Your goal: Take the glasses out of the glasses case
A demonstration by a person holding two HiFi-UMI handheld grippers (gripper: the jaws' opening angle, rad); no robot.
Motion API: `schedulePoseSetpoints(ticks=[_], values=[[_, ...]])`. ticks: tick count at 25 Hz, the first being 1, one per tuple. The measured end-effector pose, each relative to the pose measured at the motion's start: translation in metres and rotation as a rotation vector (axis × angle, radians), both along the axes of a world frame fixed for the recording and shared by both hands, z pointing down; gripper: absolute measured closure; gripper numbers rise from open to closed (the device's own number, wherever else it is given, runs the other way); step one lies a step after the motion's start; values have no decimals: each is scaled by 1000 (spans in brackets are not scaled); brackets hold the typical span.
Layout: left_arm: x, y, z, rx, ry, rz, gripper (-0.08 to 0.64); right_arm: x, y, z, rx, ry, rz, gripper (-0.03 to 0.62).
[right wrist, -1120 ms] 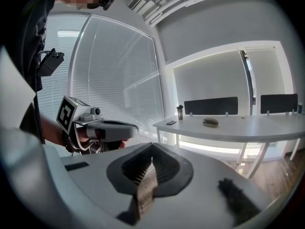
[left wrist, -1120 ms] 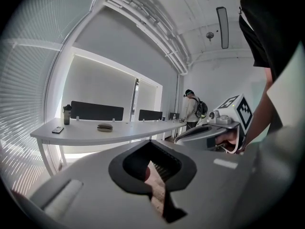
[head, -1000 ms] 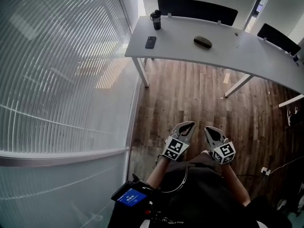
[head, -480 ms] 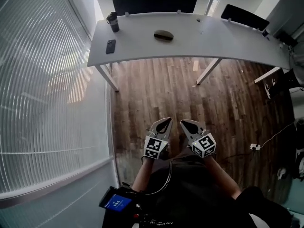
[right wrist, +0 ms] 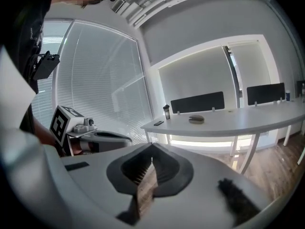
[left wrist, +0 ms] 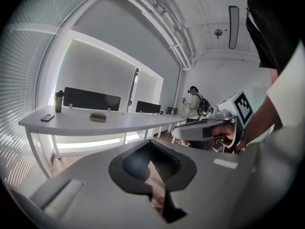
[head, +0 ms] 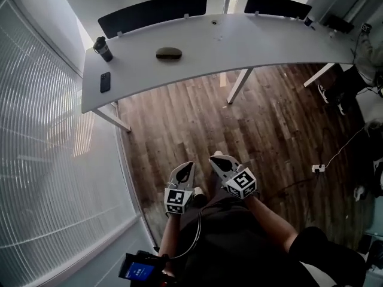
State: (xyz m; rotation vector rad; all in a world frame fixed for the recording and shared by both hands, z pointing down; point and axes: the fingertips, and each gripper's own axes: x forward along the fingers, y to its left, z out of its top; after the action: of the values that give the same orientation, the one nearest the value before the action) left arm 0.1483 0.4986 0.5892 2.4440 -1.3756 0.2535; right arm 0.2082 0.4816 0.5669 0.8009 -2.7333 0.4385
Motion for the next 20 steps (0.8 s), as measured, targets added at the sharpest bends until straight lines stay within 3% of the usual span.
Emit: schedulePoseSetpoints(ticks=[7,20], values=[[19,-26,21,-36,-46,19,558,22,-38,8,-10,-12,7,584],[45,-128,31,-89,-99,27,559,44,-154,19,-45,-56,3,584]])
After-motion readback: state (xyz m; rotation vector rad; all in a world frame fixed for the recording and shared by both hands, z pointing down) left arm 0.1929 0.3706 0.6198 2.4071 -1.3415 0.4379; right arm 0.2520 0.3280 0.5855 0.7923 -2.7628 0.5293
